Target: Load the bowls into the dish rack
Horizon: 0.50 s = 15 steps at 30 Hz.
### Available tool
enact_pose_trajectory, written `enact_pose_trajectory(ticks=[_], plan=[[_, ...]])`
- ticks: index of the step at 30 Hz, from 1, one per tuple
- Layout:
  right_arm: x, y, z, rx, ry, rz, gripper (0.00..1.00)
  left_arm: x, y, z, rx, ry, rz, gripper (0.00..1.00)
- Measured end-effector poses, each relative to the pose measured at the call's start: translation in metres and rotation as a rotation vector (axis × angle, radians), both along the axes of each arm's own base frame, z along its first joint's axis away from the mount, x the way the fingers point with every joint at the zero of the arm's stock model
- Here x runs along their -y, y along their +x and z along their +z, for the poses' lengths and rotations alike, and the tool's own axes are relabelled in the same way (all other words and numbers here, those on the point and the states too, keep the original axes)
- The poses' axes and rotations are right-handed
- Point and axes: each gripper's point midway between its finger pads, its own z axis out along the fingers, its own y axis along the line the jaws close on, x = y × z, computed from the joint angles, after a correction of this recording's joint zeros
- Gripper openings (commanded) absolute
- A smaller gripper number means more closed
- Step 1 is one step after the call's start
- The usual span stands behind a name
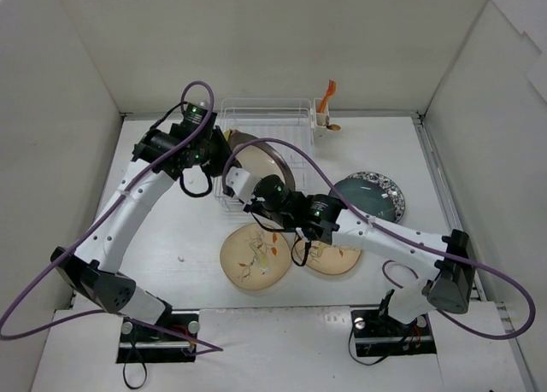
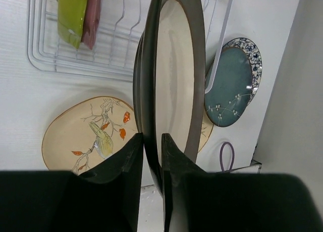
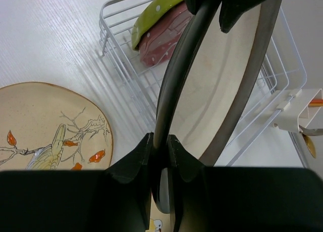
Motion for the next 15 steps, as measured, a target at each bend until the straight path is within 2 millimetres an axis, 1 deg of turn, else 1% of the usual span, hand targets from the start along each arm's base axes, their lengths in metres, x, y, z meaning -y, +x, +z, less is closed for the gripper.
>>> enact_pose_trajectory(ticks=[1,2,3,5,6,7,8,9,10,11,12,14,15], plan=[[0.001,0.000,0.001,0.003,0.000,-0.001,0.00,0.001,0.000,0.001,0.002,-0.003,-0.004,0.00],[0.002,0.000,0.002,0.006,0.000,-0.002,0.00,0.001,0.000,0.001,0.004,-0.006,-0.008,0.04],[0.003,0.000,0.003,0.010,-0.001,-0.002,0.00,0.003,0.000,0.002,0.006,-0.010,-0.015,0.17],[0.006,-0.001,0.005,0.012,0.003,-0.002,0.00,0.005,0.000,0.004,0.014,-0.022,-0.037,0.31],[0.007,-0.002,0.007,0.008,0.015,-0.007,0.00,0.009,0.002,0.009,0.031,-0.039,-0.056,0.41],[0.006,-0.005,0.007,-0.012,0.030,0.001,0.00,0.009,0.003,0.014,0.051,-0.050,-0.066,0.45],[0.008,-0.006,0.005,-0.021,0.026,0.000,0.00,0.010,0.005,0.019,0.071,-0.066,-0.076,0.49],[0.009,-0.008,0.004,-0.029,0.024,0.001,0.00,0.010,0.006,0.026,0.092,-0.079,-0.080,0.55],[0.009,-0.009,0.003,-0.037,0.023,0.004,0.00,0.008,0.008,0.033,0.115,-0.091,-0.081,0.58],[0.010,-0.010,0.001,-0.044,0.020,0.005,0.00,0.006,0.011,0.040,0.136,-0.101,-0.077,0.60],[0.011,-0.011,-0.002,-0.053,0.014,0.007,0.00,0.003,0.015,0.050,0.166,-0.113,-0.070,0.66],[0.013,-0.013,-0.006,-0.064,0.002,0.009,0.00,-0.004,0.020,0.067,0.218,-0.122,-0.060,0.74],[0.013,-0.014,-0.008,-0.071,-0.001,0.010,0.00,-0.009,0.022,0.075,0.246,-0.124,-0.050,0.83]])
